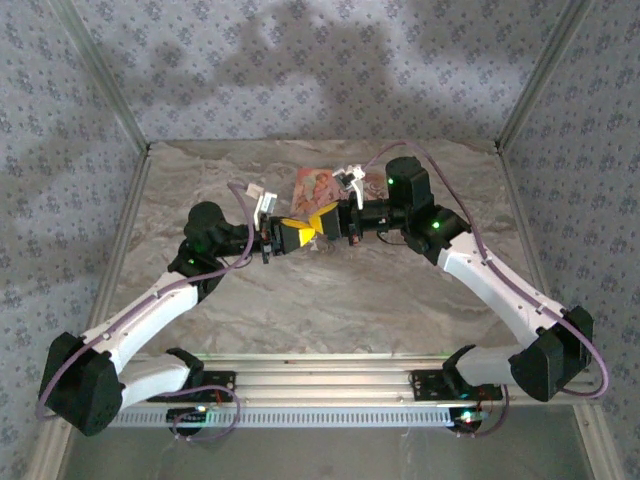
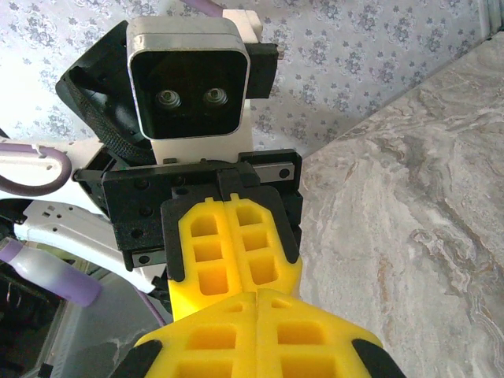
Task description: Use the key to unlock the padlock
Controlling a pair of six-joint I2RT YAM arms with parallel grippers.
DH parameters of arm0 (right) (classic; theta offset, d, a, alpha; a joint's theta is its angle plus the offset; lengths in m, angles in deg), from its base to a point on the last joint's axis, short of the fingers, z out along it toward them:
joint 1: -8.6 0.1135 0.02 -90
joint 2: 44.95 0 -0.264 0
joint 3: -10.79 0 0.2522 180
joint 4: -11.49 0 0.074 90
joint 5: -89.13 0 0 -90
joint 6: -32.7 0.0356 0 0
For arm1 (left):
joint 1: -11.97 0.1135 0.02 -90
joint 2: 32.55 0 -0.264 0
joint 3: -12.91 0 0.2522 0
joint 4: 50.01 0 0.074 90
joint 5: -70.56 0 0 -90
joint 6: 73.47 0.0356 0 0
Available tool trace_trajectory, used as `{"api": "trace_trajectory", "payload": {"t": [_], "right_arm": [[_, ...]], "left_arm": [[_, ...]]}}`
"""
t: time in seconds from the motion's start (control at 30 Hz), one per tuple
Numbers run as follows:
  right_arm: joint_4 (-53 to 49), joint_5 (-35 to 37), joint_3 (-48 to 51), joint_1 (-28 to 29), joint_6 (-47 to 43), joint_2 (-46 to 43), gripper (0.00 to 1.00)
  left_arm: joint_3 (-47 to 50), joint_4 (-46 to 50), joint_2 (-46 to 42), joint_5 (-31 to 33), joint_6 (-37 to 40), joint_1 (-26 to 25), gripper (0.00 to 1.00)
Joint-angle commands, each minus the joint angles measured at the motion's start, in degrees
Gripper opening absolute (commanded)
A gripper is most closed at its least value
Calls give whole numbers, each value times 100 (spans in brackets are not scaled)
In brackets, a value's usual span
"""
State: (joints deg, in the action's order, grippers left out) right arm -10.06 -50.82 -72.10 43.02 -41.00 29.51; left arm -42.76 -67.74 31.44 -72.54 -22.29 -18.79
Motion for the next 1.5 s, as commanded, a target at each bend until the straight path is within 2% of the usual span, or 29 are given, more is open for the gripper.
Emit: {"api": "trace_trajectory", "payload": {"t": [0.0, 0.07, 0.1, 0.2, 0.27, 0.33, 0.4, 0.5, 0.73, 0.93, 1.1, 1.2, 1.47], "right_arm": [[252, 2, 30, 13, 90, -144, 0], [290, 24, 30, 13, 111, -144, 0], [297, 32, 30, 13, 111, -150, 0], [290, 96, 30, 14, 106, -151, 0], [237, 178, 30, 22, 59, -151, 0], [148, 279, 30, 30, 17, -142, 0], [94, 368, 30, 47, -16, -131, 0], [35, 484, 30, 81, -64, -101, 0], [15, 558, 30, 114, -118, -72, 0], [61, 548, 30, 108, -109, -128, 0], [151, 531, 232, 62, -57, -172, 0], [205, 505, 251, 57, -21, -179, 0], [356, 507, 338, 35, 84, -225, 0]], "left_arm": [[-135, 23, -27, -1, 94, -33, 0], [-133, 66, -36, 23, 129, -35, 0], [-131, 106, -44, 44, 154, -35, 4], [-124, 252, -95, 146, 227, -34, 35], [-122, 283, -121, 202, 239, -35, 46], [-123, 284, -144, 263, 212, -34, 51], [-133, 283, -143, 289, 192, -31, 52], [-146, 214, -106, 294, 157, -26, 51], [-155, -2, 50, 248, 60, -30, 38], [-155, -46, 114, 177, 58, -33, 16], [-129, -16, 128, 137, 52, -28, 13], [-124, -21, 133, 111, 59, -26, 1], [-88, 52, 102, 136, 114, -17, 1]]}}
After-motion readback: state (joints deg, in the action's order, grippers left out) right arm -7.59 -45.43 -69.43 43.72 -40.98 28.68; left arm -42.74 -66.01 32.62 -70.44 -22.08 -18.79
